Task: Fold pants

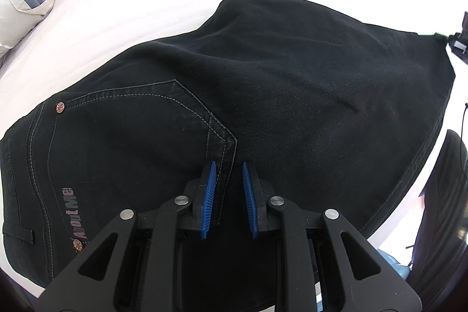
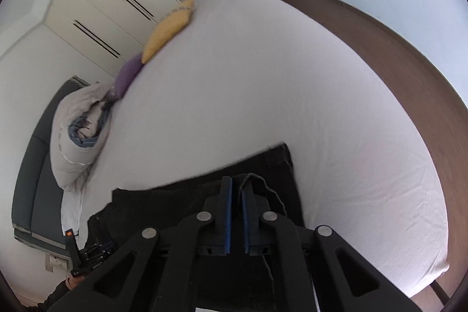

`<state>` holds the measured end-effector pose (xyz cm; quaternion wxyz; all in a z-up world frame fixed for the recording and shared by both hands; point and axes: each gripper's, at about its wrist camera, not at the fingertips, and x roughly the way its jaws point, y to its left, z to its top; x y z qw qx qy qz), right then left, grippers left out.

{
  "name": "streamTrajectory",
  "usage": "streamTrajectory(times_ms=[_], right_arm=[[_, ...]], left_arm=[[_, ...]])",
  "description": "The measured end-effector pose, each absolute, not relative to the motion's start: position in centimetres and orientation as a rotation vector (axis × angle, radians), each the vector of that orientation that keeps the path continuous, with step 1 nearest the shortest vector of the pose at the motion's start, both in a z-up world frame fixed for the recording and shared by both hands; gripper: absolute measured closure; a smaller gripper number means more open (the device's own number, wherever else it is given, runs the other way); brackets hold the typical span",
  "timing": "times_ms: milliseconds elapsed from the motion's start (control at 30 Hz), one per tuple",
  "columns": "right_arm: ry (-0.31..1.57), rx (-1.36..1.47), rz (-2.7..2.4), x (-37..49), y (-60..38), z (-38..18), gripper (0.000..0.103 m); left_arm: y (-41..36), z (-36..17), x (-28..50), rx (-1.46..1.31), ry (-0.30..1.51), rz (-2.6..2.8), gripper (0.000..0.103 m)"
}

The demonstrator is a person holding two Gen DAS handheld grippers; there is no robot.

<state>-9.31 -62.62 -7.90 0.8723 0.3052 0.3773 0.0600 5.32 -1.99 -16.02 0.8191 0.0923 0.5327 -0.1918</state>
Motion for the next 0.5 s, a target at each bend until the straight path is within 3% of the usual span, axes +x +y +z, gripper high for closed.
streamTrajectory(times_ms=[133, 333, 400, 433, 467, 500], right_arm=[[0.578, 0.625, 0.185, -10.6, -62.0, -2.9, 0.099], [0.888, 0.702, -0.094, -10.7, -66.0, -11.5, 0.096], [0.870, 0.722, -0.006, -12.0, -65.7, -11.8, 0.079], [0.868, 0.702, 0.009, -12.3, -65.4, -11.8, 0.049], [0.850, 0.686, 0.023, -12.6, -65.2, -11.7, 0.031], [0.820, 0.681, 0.047, -12.8, -65.2, -11.4, 0.030]], left_arm=[[-1.8, -15.9, 5.2, 0.196, 1.132, -0.399, 0.084], [-2.1, -15.6, 4.8, 0.211, 1.129, -0.391, 0.083], [-2.3, -15.5, 4.9, 0.205, 1.130, -0.390, 0.082], [-2.4, -15.5, 4.9, 0.206, 1.130, -0.390, 0.082], [-2.4, -15.4, 4.9, 0.212, 1.130, -0.391, 0.082], [-2.5, -15.4, 4.9, 0.217, 1.132, -0.392, 0.082]])
